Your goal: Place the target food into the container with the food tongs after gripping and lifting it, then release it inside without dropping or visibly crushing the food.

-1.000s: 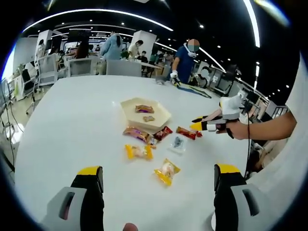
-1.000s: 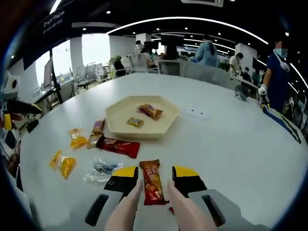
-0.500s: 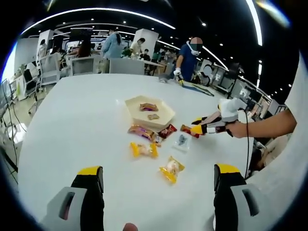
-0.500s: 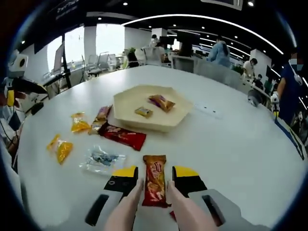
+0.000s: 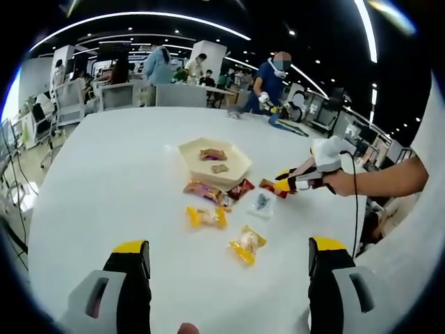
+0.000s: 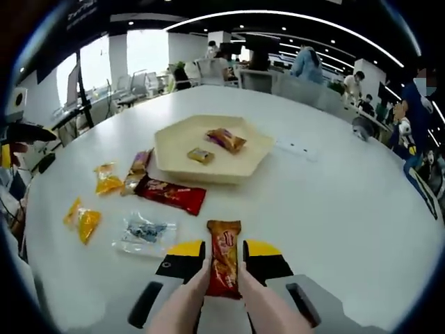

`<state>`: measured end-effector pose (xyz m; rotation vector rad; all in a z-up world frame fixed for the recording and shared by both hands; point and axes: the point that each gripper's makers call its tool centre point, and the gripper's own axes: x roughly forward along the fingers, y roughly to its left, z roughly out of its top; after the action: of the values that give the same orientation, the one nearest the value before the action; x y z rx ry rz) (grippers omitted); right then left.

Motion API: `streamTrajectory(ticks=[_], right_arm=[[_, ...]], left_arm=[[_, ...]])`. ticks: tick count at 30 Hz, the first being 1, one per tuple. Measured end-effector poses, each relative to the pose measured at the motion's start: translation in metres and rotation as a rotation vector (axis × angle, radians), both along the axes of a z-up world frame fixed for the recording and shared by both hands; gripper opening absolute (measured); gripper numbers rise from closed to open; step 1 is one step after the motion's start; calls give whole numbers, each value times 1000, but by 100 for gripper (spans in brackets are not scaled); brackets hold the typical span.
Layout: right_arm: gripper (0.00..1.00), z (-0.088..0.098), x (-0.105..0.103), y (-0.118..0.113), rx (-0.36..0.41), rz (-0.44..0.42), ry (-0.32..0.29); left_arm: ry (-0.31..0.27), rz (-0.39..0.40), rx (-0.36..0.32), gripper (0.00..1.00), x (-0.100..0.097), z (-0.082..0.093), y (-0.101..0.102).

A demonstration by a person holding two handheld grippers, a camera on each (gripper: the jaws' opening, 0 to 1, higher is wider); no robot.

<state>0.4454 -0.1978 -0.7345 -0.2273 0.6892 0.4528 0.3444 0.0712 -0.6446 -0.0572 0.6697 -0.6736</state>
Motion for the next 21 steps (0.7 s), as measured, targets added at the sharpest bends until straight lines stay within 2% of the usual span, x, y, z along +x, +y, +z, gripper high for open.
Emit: streamTrajectory(ticks=[14, 16, 21], right_arm=[[21, 1, -1, -3, 34, -58, 29], [21, 9, -5, -1, 107, -105, 41], [21, 26, -13, -10, 121, -141, 17]], left_arm=[[-18, 2, -4, 94, -7, 10, 4], [-20, 1, -4, 94, -8, 10, 5], [-28, -14, -20, 94, -10, 12, 4]])
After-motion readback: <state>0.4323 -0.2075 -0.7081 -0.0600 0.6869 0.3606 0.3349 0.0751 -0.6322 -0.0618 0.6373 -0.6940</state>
